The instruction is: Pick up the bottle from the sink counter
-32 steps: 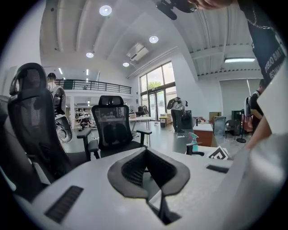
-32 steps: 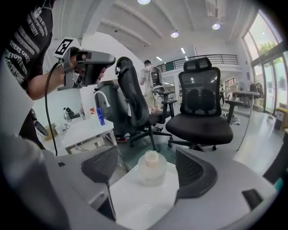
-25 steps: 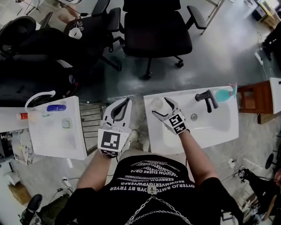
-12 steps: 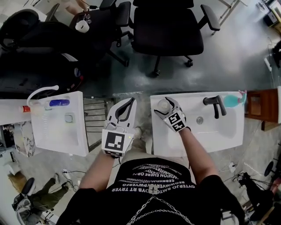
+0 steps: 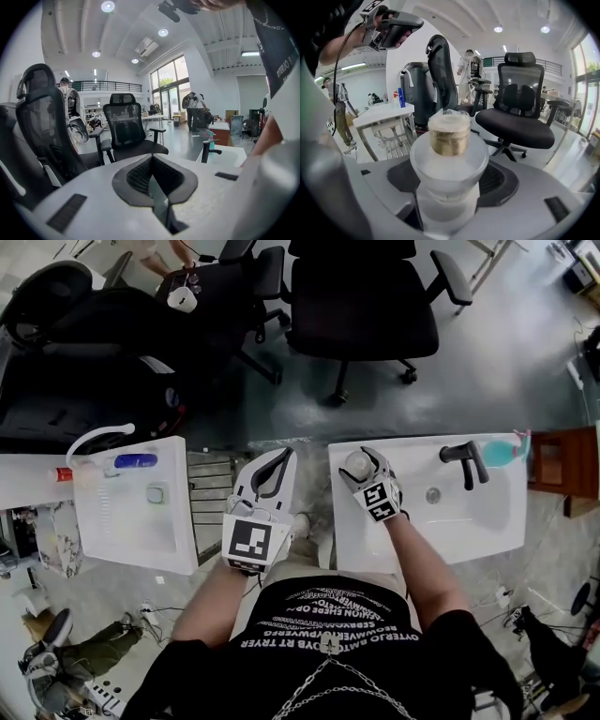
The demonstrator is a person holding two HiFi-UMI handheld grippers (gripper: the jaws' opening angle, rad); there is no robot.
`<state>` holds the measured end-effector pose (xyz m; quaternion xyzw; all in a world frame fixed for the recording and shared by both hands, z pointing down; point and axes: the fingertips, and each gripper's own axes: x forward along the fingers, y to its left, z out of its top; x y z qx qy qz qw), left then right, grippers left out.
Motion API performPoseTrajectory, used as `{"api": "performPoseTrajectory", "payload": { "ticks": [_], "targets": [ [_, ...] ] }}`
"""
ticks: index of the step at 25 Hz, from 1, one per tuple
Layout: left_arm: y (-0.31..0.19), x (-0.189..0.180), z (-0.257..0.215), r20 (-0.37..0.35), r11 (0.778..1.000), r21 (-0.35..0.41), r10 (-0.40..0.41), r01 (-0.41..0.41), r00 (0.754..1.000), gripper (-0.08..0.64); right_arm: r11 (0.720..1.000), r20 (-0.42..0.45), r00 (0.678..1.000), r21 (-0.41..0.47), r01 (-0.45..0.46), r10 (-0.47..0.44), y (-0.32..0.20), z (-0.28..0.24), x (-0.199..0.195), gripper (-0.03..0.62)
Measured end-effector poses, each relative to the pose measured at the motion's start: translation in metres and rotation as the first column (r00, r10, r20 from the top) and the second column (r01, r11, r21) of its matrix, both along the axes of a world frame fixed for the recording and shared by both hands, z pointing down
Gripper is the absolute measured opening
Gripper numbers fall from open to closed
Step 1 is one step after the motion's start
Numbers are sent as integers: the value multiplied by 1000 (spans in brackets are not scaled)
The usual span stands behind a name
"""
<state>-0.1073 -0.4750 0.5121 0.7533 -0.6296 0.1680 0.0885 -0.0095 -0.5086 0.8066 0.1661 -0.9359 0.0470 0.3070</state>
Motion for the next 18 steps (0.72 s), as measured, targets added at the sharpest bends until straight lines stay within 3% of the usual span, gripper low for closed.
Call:
{"api": "performPoseTrajectory", "payload": {
  "ticks": [7, 18],
  "targets": [
    [2, -4, -20, 2, 999, 36, 29, -29, 1000, 5, 999, 9, 1000, -22, -25, 26, 6, -43, 12, 333],
    [1, 15, -63, -3, 981, 133, 140, -138, 990, 5, 996, 60, 994, -20, -91, 92, 15, -169, 14, 333]
  ]
}}
